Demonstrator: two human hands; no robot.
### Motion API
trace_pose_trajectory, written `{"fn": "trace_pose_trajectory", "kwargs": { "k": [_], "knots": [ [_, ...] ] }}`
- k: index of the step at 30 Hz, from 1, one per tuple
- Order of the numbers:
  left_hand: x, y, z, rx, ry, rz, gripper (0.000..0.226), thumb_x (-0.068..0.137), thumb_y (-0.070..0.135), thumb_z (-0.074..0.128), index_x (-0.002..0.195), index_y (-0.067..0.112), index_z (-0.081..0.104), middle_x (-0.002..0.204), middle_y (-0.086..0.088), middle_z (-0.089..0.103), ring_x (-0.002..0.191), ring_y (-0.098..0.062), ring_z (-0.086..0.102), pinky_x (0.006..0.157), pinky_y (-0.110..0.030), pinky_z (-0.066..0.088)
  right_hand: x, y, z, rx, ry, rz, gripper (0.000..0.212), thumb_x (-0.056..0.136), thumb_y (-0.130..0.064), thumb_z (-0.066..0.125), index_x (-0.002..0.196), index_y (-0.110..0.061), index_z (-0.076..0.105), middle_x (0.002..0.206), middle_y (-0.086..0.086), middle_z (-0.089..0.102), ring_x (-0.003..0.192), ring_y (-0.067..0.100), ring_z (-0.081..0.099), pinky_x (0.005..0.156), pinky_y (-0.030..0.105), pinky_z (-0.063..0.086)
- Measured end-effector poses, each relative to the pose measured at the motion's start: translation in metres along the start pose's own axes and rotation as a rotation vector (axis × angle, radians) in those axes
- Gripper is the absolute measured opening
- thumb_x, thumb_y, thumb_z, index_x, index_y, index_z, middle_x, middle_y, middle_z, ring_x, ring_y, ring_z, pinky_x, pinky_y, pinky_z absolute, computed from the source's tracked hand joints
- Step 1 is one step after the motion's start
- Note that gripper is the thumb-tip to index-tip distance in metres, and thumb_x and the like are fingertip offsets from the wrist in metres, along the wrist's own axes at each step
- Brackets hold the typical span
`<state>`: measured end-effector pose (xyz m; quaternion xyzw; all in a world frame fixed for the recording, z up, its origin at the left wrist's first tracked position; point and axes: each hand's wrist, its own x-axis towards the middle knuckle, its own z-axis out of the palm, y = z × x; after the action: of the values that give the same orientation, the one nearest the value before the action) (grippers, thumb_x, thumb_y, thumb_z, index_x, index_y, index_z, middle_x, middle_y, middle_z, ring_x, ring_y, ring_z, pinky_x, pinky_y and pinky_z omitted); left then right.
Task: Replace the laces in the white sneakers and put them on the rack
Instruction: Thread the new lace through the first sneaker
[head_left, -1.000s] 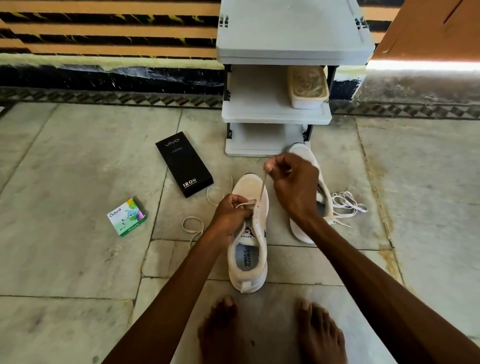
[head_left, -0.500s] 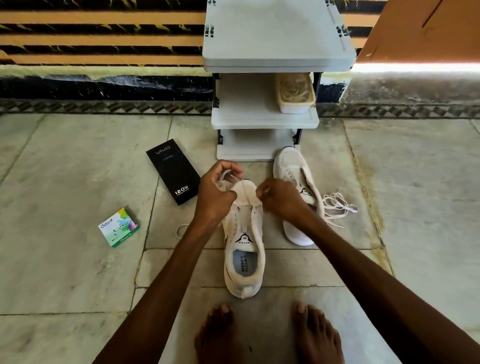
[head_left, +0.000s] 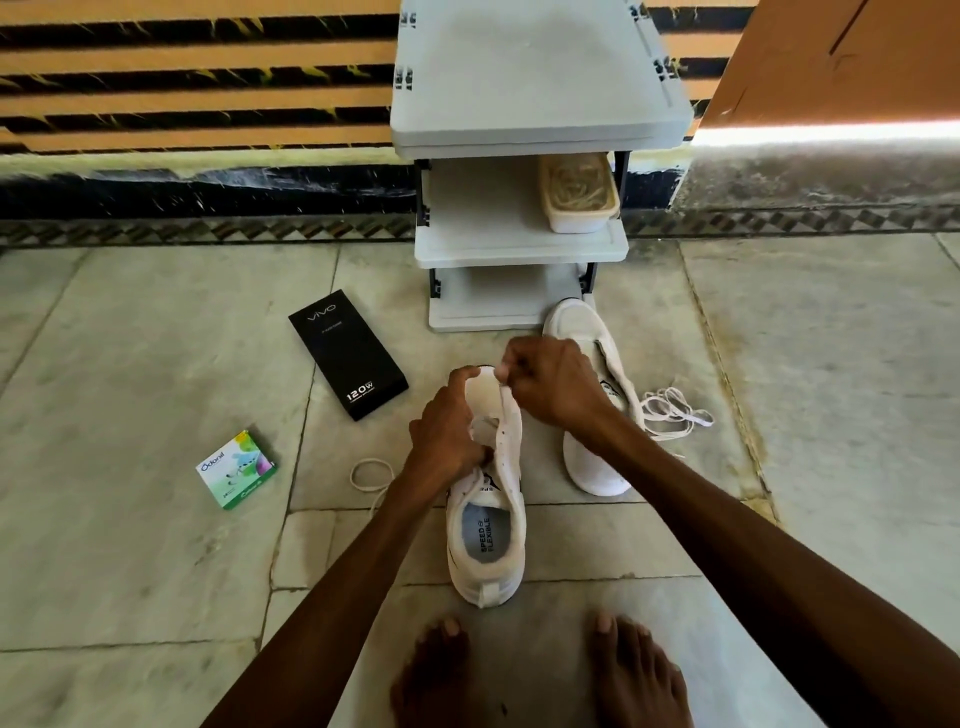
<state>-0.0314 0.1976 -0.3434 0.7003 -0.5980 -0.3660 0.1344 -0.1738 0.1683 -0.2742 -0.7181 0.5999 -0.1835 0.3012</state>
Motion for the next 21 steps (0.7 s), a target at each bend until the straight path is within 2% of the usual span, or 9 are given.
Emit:
{"fn": "trace_pose_trajectory", "kwargs": {
  "k": [3, 6, 8, 10, 11, 13, 16, 18, 21],
  "knots": [
    [0.003, -0.004, 0.0, 0.079, 0.016, -0.021, 0.09, 0.071, 0.016, 0.08, 0.141, 0.036, 0.028, 0.125, -0.005, 0.051, 0.12, -0.024, 0.048, 0.1, -0.044, 0.034, -0.012, -0.046, -0.038, 0.353, 0.131, -0.263, 0.019, 0.096, -0.015, 0.059, 0.081, -0.003, 0.061, 0.063, 0.0, 0.065, 0.06, 0.014, 0.064, 0.064, 0.029, 0.052],
    [0.004, -0.009, -0.001, 0.181, 0.048, 0.017, 0.075, 0.069, 0.03, 0.081, 0.131, 0.036, 0.04, 0.128, -0.003, 0.042, 0.123, -0.025, 0.039, 0.097, -0.04, 0.033, -0.02, -0.065, -0.055, 0.699, 0.1, -0.416, 0.016, 0.099, -0.008, 0.053, 0.087, 0.001, 0.057, 0.066, 0.006, 0.065, 0.057, 0.021, 0.059, 0.059, 0.027, 0.049],
    [0.004, -0.013, 0.0, 0.145, 0.044, 0.037, 0.065, 0.067, 0.032, 0.083, 0.123, 0.036, 0.05, 0.129, 0.0, 0.038, 0.123, -0.024, 0.037, 0.096, -0.037, 0.034, -0.018, -0.059, -0.046, 0.955, 0.046, -0.305, 0.014, 0.1, -0.009, 0.05, 0.092, 0.0, 0.056, 0.067, 0.007, 0.062, 0.054, 0.015, 0.054, 0.063, 0.032, 0.052],
    [0.004, -0.018, 0.002, 0.05, 0.035, 0.048, 0.061, 0.066, 0.029, 0.085, 0.119, 0.034, 0.055, 0.129, 0.001, 0.037, 0.123, -0.024, 0.039, 0.096, -0.038, 0.041, -0.015, -0.044, -0.025, 1.115, 0.037, -0.039, 0.016, 0.101, -0.014, 0.05, 0.096, -0.001, 0.057, 0.066, 0.004, 0.057, 0.051, 0.01, 0.046, 0.058, 0.034, 0.053],
    [0.004, -0.02, 0.002, 0.003, 0.03, 0.055, 0.061, 0.066, 0.027, 0.085, 0.119, 0.033, 0.056, 0.13, 0.0, 0.037, 0.123, -0.024, 0.04, 0.096, -0.038, 0.044, -0.012, -0.034, -0.014, 1.069, 0.066, 0.103, 0.018, 0.101, -0.018, 0.052, 0.096, -0.003, 0.06, 0.064, 0.001, 0.056, 0.051, 0.01, 0.044, 0.052, 0.028, 0.048],
    [0.004, -0.021, 0.003, -0.045, 0.028, 0.062, 0.06, 0.068, 0.023, 0.086, 0.121, 0.031, 0.057, 0.133, 0.0, 0.037, 0.123, -0.024, 0.041, 0.094, -0.032, 0.044, -0.008, -0.013, 0.007, 0.677, 0.102, 0.268, 0.022, 0.099, -0.025, 0.055, 0.094, -0.008, 0.068, 0.067, -0.004, 0.061, 0.057, 0.011, 0.051, 0.053, 0.023, 0.043],
    [0.003, -0.022, 0.003, -0.051, 0.027, 0.057, 0.06, 0.07, 0.02, 0.084, 0.123, 0.028, 0.058, 0.136, -0.002, 0.037, 0.125, -0.024, 0.042, 0.096, -0.033, 0.045, -0.012, 0.014, 0.033, -0.014, -0.068, 0.266, 0.036, 0.098, -0.037, 0.053, 0.093, -0.005, 0.069, 0.087, 0.008, 0.069, 0.084, 0.024, 0.065, 0.067, 0.028, 0.041],
    [0.003, -0.023, 0.004, -0.049, 0.034, 0.059, 0.06, 0.07, 0.02, 0.085, 0.124, 0.028, 0.058, 0.137, -0.002, 0.038, 0.126, -0.025, 0.043, 0.098, -0.039, 0.047, -0.018, 0.022, 0.044, -0.216, -0.14, 0.253, 0.044, 0.099, -0.044, 0.049, 0.093, -0.003, 0.064, 0.089, 0.013, 0.065, 0.09, 0.03, 0.065, 0.066, 0.029, 0.039],
    [0.004, -0.023, 0.005, -0.048, 0.041, 0.043, 0.059, 0.07, 0.023, 0.085, 0.123, 0.029, 0.059, 0.137, -0.002, 0.038, 0.125, -0.025, 0.043, 0.099, -0.037, 0.046, -0.021, 0.025, 0.05, -0.34, -0.184, 0.195, 0.04, 0.099, -0.041, 0.049, 0.1, -0.005, 0.065, 0.099, 0.014, 0.067, 0.091, 0.03, 0.065, 0.067, 0.03, 0.041]
  ]
}}
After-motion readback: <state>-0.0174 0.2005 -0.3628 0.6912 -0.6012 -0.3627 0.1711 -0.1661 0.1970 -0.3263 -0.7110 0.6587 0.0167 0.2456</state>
